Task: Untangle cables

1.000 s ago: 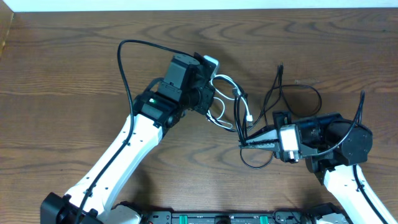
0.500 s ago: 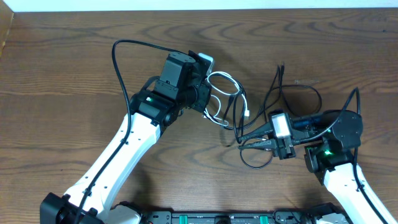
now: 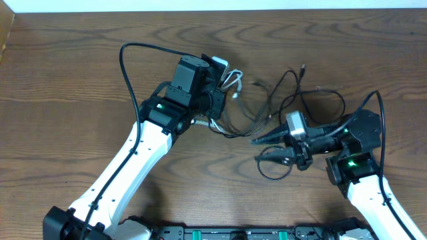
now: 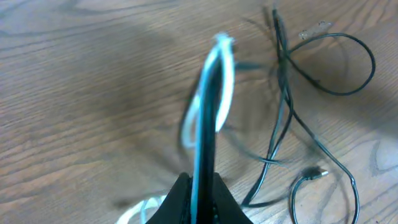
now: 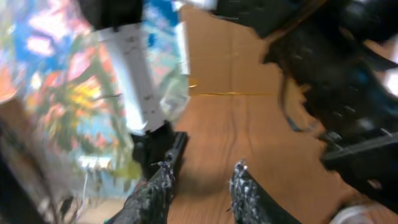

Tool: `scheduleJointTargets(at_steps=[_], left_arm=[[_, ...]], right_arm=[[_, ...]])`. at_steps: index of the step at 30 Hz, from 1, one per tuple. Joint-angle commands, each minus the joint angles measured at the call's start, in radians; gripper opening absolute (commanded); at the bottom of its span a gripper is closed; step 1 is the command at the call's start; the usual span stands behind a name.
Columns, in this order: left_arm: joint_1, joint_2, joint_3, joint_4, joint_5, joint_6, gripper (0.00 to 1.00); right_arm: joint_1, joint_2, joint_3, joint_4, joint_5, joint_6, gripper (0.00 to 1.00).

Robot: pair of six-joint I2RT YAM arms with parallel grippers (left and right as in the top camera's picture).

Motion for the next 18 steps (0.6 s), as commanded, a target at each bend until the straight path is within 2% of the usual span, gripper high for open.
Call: scheduleJointTargets(at_steps=[1, 5, 8, 14, 18], left_arm=[[0.006, 0.007, 0.014, -0.002, -0.014, -0.005, 0.08], [0.006, 0.007, 0.014, -0.002, -0.013, -0.005, 0.08], [0.006, 0.007, 0.014, -0.002, -0.013, -0.005, 0.08], [0.006, 0.006, 0.014, -0.001, 0.082, 0.009, 0.08], [0.006, 0.006, 0.014, -0.001, 0.185, 0.064, 0.08]], right_arm=[[0.006, -0.008, 0.009, -0.080, 0.233, 0.049, 0.31], [0.006, -0.008, 0.009, -0.240, 0.485, 0.111, 0.41], [0.006, -0.008, 0.009, -0.335, 0.610, 0.152, 0.55], [0.006, -0.008, 0.009, -0.401, 0.719, 0.154, 0.62], [0.006, -0.008, 0.009, -0.404, 0.780, 0.256, 0.64]])
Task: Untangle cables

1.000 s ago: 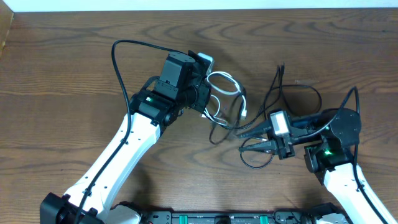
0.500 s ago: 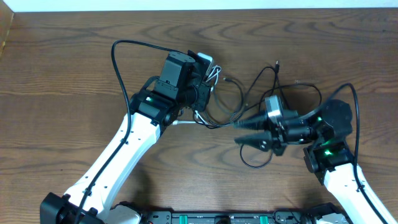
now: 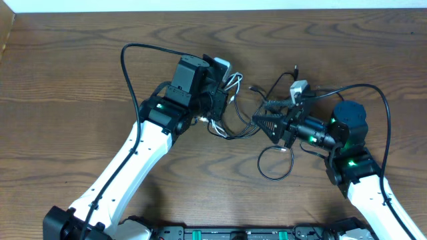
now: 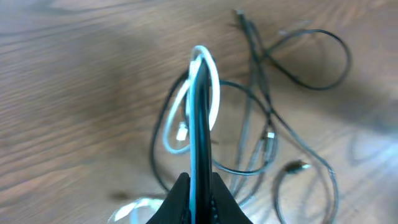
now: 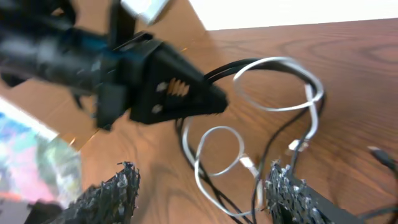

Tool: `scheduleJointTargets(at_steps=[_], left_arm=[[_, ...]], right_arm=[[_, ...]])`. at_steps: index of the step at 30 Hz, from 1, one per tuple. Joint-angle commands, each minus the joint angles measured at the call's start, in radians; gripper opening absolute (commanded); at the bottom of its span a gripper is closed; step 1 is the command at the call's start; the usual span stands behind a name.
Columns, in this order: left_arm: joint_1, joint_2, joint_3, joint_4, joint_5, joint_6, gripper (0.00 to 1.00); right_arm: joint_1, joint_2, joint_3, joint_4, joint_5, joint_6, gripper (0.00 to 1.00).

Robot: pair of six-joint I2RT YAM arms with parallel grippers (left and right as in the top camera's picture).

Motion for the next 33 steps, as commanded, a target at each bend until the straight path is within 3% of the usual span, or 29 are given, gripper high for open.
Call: scheduleJointTargets(at_steps=[1, 8, 13, 21, 27, 30, 33], left_arm=[[0.005, 0.005, 0.014, -0.001, 0.137, 0.067, 0.08], [0.004, 0.005, 0.014, 0.003, 0.199, 0.089, 0.08], [0.004, 0.004, 0.015, 0.010, 0.218, 0.088, 0.08], [0.004, 0.003, 0.015, 0.026, 0.320, 0.110, 0.08], [0.004, 0.003, 0.015, 0.025, 0.346, 0.146, 0.08], [0.003, 0.003, 0.015, 0.025, 0.348, 0.146, 0.08], [-0.002, 0.003, 0.015, 0.025, 0.349, 0.146, 0.07]], right_arm=[[0.006, -0.007, 0.006, -0.007, 0.112, 0.120, 0.64], [0.006, -0.007, 0.006, -0.066, 0.198, 0.224, 0.63], [0.006, -0.007, 0.006, -0.121, 0.218, 0.208, 0.72], [0.008, -0.007, 0.006, -0.119, 0.219, 0.154, 0.68], [0.008, -0.007, 0.006, -0.111, 0.218, 0.425, 0.69], [0.008, -0.007, 0.006, -0.071, 0.218, 0.469, 0.63], [0.008, -0.007, 0.006, -0.018, 0.218, 0.505, 0.65]])
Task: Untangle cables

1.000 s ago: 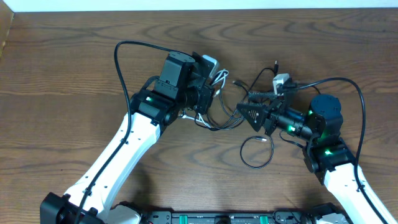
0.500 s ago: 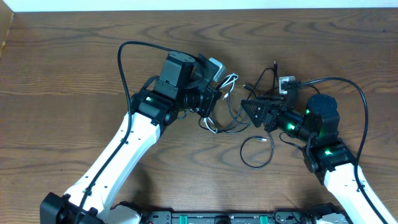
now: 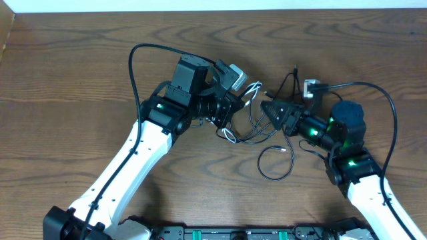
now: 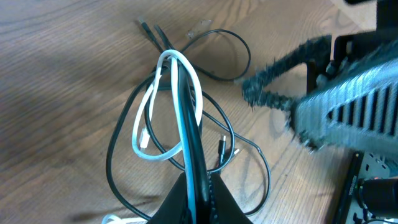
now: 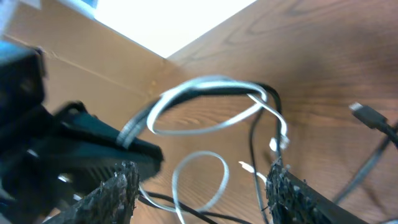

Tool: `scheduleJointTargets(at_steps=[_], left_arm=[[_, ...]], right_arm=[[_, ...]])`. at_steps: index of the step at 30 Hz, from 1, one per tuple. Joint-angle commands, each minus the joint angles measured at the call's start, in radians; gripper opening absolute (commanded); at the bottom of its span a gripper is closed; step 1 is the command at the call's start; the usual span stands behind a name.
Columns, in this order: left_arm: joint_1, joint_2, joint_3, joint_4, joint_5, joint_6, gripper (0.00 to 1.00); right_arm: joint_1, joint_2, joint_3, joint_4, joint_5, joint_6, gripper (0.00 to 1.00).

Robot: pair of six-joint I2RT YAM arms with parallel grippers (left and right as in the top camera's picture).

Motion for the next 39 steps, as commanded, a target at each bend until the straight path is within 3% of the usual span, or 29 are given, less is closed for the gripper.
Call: scheduleJointTargets(at_steps=[1, 7, 12, 16, 25, 29, 39], left_arm=[[-0.005, 0.003, 0.015, 0.003, 0.025, 0.024, 0.07], [-0.050, 0.003, 0.015, 0.030, 0.024, 0.023, 0.08], [-0.084, 0.003, 0.015, 0.052, 0.024, 0.023, 0.07], [-0.105, 0.003, 0.015, 0.055, 0.024, 0.023, 0.08], [-0.143, 0.003, 0.015, 0.056, 0.024, 0.023, 0.08], [-0.154, 0.003, 0.015, 0.056, 0.024, 0.023, 0.07], [-0.154, 0.003, 0.015, 0.056, 0.021, 0.023, 0.08]], right_arm=[[0.008, -0.007, 0.006, 0.053, 0.005, 0.117, 0.66], [0.009, -0.007, 0.006, 0.087, 0.005, 0.225, 0.61], [0.009, -0.007, 0.006, 0.087, 0.005, 0.227, 0.57], [0.009, -0.007, 0.006, 0.087, 0.013, 0.227, 0.45], [0.009, -0.007, 0.006, 0.079, 0.051, 0.216, 0.42], [0.009, -0.007, 0.006, 0.079, 0.054, 0.216, 0.26], [0.009, -0.007, 0.006, 0.079, 0.053, 0.216, 0.08]])
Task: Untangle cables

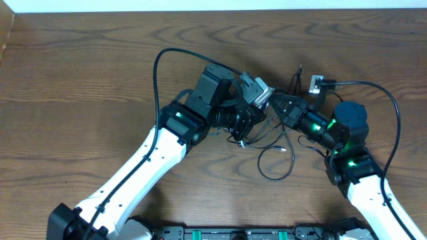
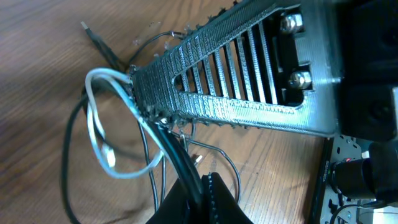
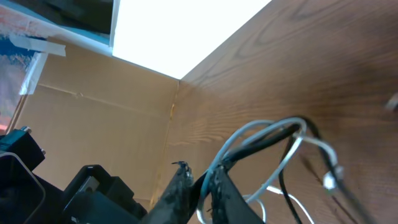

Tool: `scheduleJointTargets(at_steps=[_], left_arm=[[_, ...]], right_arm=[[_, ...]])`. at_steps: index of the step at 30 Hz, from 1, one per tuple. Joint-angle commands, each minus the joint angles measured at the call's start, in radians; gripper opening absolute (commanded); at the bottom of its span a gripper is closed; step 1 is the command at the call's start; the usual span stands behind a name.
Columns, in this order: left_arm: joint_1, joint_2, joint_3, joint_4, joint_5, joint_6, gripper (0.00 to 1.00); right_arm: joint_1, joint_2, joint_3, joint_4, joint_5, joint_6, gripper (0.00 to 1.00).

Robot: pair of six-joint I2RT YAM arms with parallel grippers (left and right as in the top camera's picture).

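Note:
The tangle is a white cable (image 2: 93, 118) wound with thin black cables (image 1: 273, 143), partly lifted off the wooden table (image 1: 80, 80). My left gripper (image 2: 200, 186) is shut on a black and white strand of it. My right gripper (image 3: 199, 183) is shut on the same raised bundle, where the white loop (image 3: 273, 134) arches away from its tips. In the overhead view the left gripper (image 1: 250, 123) and right gripper (image 1: 273, 107) meet nose to nose at the table's middle. The right finger (image 2: 236, 81) fills the left wrist view.
A loose black loop (image 1: 277, 167) lies on the table in front of the grippers. A black plug end (image 2: 90, 31) rests on the wood behind the tangle. Cardboard (image 3: 112, 118) stands beyond the table edge.
My right gripper was open a short way from the lifted bundle; now it is shut on it. The left arm has moved right, so the two grippers touch noses.
The left gripper held the white and black strand up at the back centre throughout. The right gripper was open, low and to the right, then faced the held bundle, then stood closer as the left arm came right. Now both grip the bundle.

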Motion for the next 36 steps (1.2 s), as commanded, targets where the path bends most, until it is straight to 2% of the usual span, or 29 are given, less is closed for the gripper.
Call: scheduleJointTargets(at_steps=[1, 3, 13, 23, 36], left_arm=[[-0.003, -0.002, 0.015, 0.006, 0.015, 0.021, 0.08], [-0.003, -0.002, 0.015, 0.006, 0.015, 0.021, 0.08], [-0.002, -0.002, 0.015, 0.006, 0.012, 0.021, 0.08], [-0.002, -0.002, 0.015, 0.005, -0.229, 0.014, 0.08], [-0.002, -0.002, 0.015, 0.006, -0.248, -0.019, 0.08]], right_arm=[[0.004, -0.005, 0.006, -0.005, 0.011, -0.010, 0.06], [0.005, -0.005, 0.006, -0.005, 0.010, -0.010, 0.01], [0.004, -0.005, 0.006, -0.005, 0.006, -0.010, 0.01], [0.005, -0.005, 0.006, -0.013, -0.071, -0.084, 0.01], [0.005, -0.005, 0.006, -0.029, -0.113, -0.178, 0.01]])
